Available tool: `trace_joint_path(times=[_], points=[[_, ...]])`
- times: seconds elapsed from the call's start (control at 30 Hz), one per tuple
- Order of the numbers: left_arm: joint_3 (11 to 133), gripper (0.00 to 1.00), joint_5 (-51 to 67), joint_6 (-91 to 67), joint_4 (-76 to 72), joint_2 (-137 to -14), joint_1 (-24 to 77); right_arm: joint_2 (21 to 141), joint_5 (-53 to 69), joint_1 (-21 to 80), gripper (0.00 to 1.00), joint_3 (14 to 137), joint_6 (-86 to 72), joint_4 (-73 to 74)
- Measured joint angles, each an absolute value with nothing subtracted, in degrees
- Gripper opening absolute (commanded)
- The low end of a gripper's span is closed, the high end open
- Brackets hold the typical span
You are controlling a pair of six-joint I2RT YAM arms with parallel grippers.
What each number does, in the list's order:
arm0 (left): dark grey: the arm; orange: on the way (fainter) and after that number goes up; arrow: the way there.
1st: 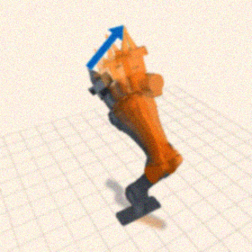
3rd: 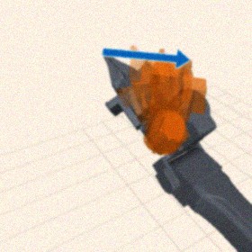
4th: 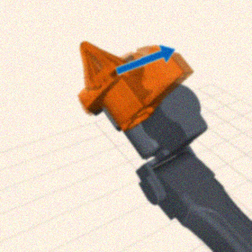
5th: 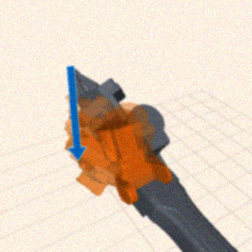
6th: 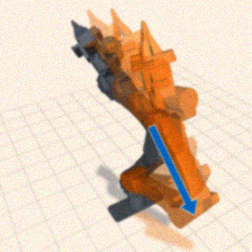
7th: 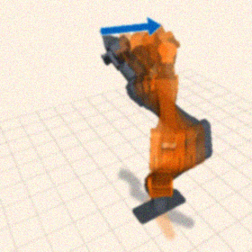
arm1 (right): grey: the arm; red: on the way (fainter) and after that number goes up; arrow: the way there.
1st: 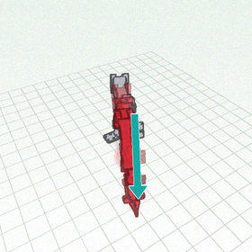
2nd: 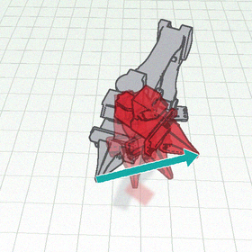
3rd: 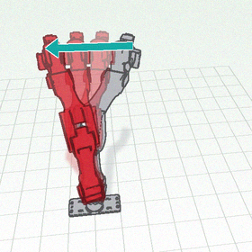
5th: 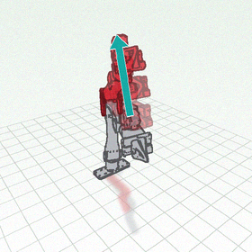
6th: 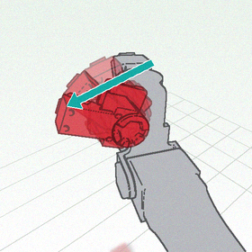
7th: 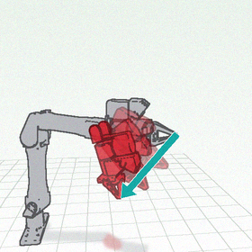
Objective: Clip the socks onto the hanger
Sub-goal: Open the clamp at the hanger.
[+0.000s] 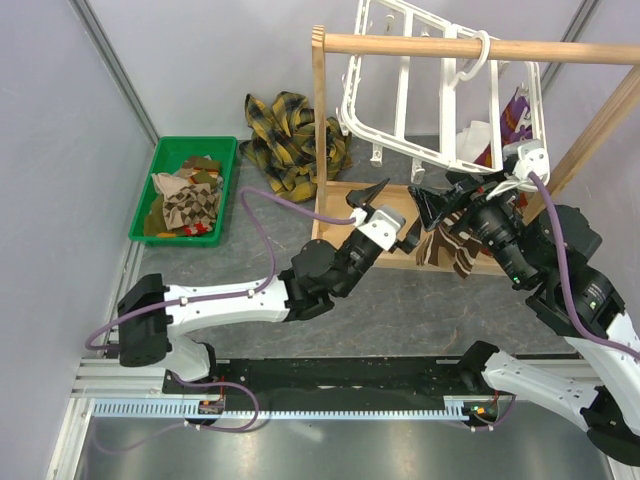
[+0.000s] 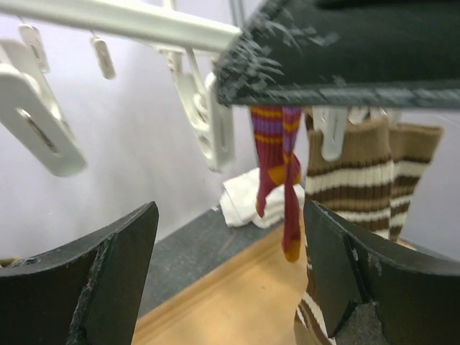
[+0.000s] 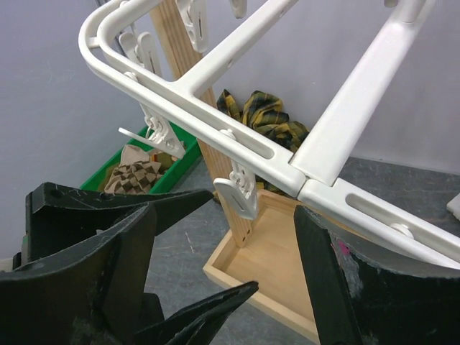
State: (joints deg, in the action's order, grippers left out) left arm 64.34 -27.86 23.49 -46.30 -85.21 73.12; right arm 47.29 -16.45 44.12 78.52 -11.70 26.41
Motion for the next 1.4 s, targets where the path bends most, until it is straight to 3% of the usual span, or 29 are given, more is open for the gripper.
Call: trace_joint_path(times=[0.17,0.73,0.87,1.07,1.4], points=[[69.2,0.84,-31.6,25.8,-47.4,-88.9,73.3,46.0,-16.6,44.1,0.86,78.3,-12.1,26.1],[76.1,0.58,-35.5,31.0,-50.3,-95.6,73.2,44.8,-16.7,44.1,0.86,77.7,-12.6,25.8],[76.2,0.38,-36.0,31.2,-51.1,-96.0,73.1,44.8,-16.7,44.1,0.86,77.7,-12.9,25.8],[76.1,0.23,-35.9,30.9,-51.1,-95.9,73.1,44.8,-16.6,44.1,0.87,77.7,-13.8,25.8],[71.5,0.16,-32.4,25.4,-46.6,-90.6,73.0,46.6,-16.1,44.1,0.83,77.7,-16.6,25.8]])
